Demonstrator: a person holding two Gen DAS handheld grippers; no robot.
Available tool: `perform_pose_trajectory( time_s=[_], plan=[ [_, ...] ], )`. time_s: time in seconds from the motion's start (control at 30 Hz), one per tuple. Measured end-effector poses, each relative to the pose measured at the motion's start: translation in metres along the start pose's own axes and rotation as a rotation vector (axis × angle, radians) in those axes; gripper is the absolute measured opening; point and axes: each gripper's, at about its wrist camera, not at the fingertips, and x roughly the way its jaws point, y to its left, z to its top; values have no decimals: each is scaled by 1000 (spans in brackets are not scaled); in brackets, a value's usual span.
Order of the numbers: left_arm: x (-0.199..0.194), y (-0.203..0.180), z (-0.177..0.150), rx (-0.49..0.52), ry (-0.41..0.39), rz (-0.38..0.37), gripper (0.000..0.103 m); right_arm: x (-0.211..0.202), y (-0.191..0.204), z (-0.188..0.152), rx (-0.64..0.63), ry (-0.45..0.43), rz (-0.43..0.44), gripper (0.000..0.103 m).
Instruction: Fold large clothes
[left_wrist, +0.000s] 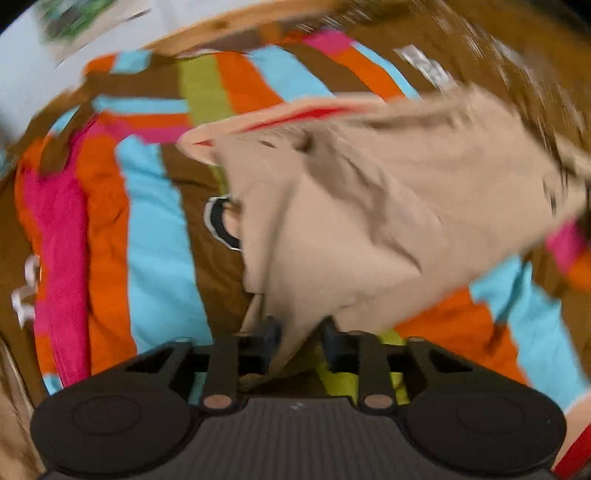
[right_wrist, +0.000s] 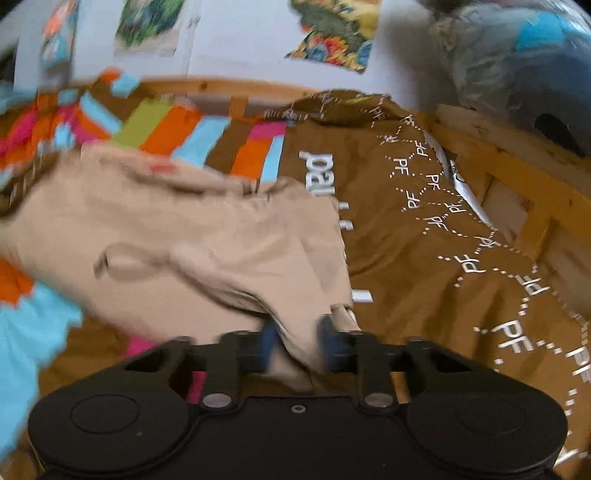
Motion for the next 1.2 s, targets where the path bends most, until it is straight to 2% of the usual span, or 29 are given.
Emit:
perform_pose_trajectory(
  time_s=[0.07, 0.13, 0.17, 0.27, 0.33, 0.37, 0.47, 0.53, 0.6, 0.63, 0.67, 0.7, 0.77, 0.83, 0.9, 1.0, 1.13, 1.2],
  plan=[
    [-7, 28, -4, -177, -45, -53, 3, -1, -12, 9, 101, -51, 35, 7],
    [-7, 57, -8, -376, -57, -75, 1, 1, -28, 19, 201, -103, 20, 6],
    [-2, 73, -11, -483, -36, -75, 1, 4, -38, 22, 267, -117, 16, 5],
    [16, 102, -20, -678, 45, -114, 1, 19, -72, 23, 468, -132, -11, 4],
    [25, 108, -24, -730, 89, -127, 1, 35, -87, 19, 529, -113, -19, 4],
    [27, 108, -24, -734, 83, -133, 1, 42, -90, 17, 537, -104, -27, 4],
    [22, 110, -26, -761, 22, -168, 4, 57, -89, 11, 530, -67, -54, 8],
    [17, 115, -27, -782, -7, -210, 12, 59, -92, 11, 553, -43, -43, 14],
    [11, 109, -27, -756, -39, -229, 26, 55, -90, 14, 541, -52, -26, 21],
    [8, 107, -27, -738, -55, -230, 34, 52, -87, 15, 520, -58, -30, 29],
    [3, 104, -26, -715, -76, -223, 52, 49, -85, 16, 503, -63, -34, 36],
    [-4, 100, -25, -688, -107, -208, 71, 48, -83, 17, 488, -65, -34, 39],
    [-13, 94, -22, -649, -162, -187, 88, 49, -79, 16, 471, -53, -33, 46],
    [-21, 86, -17, -591, -207, -169, 91, 53, -77, 14, 463, -30, -39, 51],
    [-25, 76, -13, -523, -216, -154, 96, 56, -77, 12, 474, -14, -47, 53],
    [-34, 53, -9, -387, -235, -133, 97, 54, -78, 10, 489, -8, -51, 55],
    [-42, 27, -7, -215, -276, -150, 99, 51, -77, 9, 482, -7, -43, 58],
    [-41, 15, -4, -150, -265, -137, 101, 52, -75, 8, 466, 2, -38, 58]
  ],
)
